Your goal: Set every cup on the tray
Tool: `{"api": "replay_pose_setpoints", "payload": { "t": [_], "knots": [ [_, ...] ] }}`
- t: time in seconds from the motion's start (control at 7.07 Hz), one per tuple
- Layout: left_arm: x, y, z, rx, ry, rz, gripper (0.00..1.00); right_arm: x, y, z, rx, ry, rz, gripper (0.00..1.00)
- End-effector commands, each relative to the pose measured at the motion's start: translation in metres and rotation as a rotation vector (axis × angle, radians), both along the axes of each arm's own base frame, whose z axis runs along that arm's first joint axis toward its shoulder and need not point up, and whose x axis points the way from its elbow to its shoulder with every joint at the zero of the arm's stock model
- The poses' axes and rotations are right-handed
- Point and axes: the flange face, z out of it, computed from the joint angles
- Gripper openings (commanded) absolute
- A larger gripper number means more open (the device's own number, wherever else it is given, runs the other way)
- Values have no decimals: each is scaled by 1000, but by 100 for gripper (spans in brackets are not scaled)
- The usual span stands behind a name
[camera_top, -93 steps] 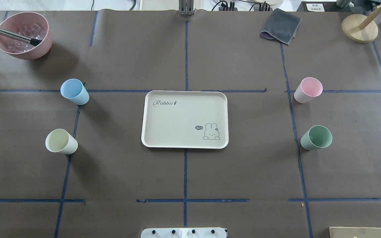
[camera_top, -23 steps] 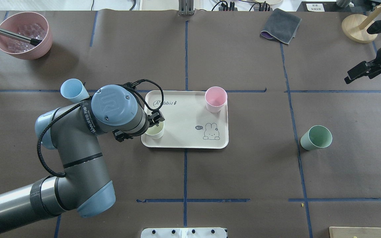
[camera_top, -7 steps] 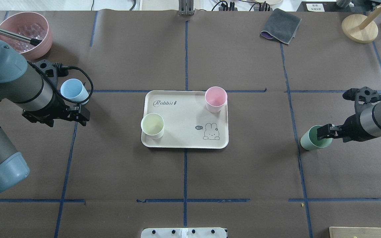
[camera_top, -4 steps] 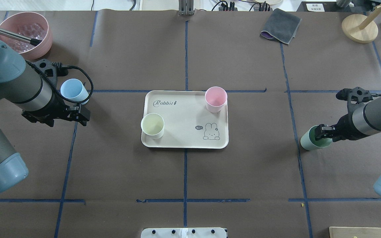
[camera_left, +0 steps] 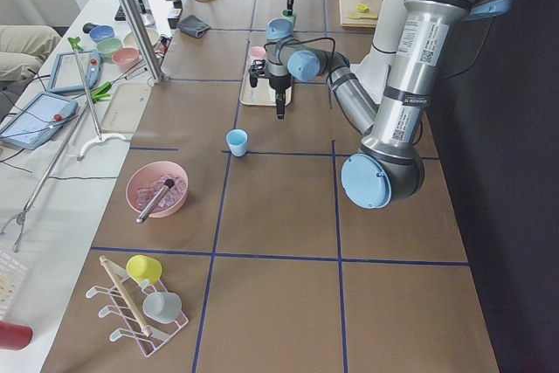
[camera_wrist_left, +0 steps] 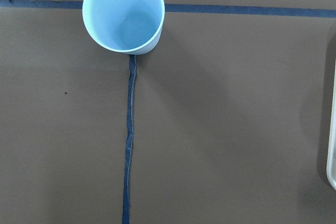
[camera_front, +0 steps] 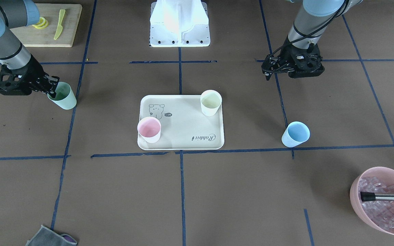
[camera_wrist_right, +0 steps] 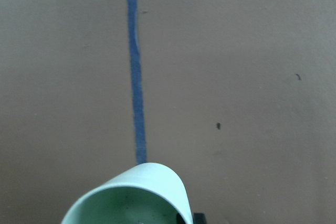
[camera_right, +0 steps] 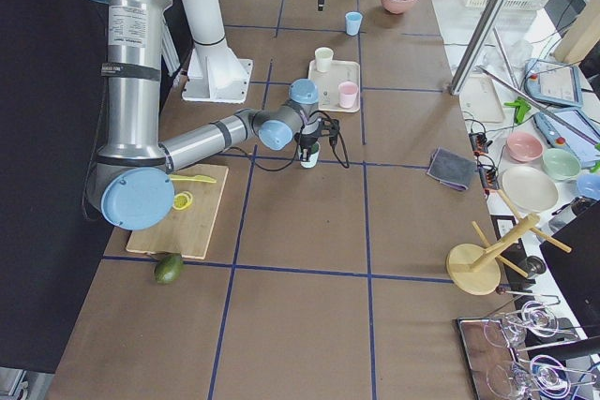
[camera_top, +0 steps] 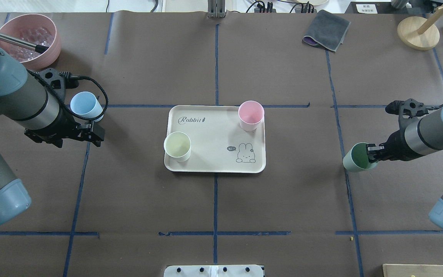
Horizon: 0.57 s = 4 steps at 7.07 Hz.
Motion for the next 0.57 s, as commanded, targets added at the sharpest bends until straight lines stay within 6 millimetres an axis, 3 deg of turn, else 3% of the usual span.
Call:
{"api": "replay_pose_setpoints", "payload": {
  "t": [0.0, 0.14, 0.42],
  "knots": [
    [0, 0, 0, 0, 0, 0, 100, -22, -17, -57, 6, -89, 30, 3],
    [0, 0, 0, 0, 0, 0, 100, -41, -25, -90, -59, -101, 72, 4],
    [2, 0, 2, -5, -4, 2, 100, -112, -20, -172, -193, -84, 118, 5]
  ]
}}
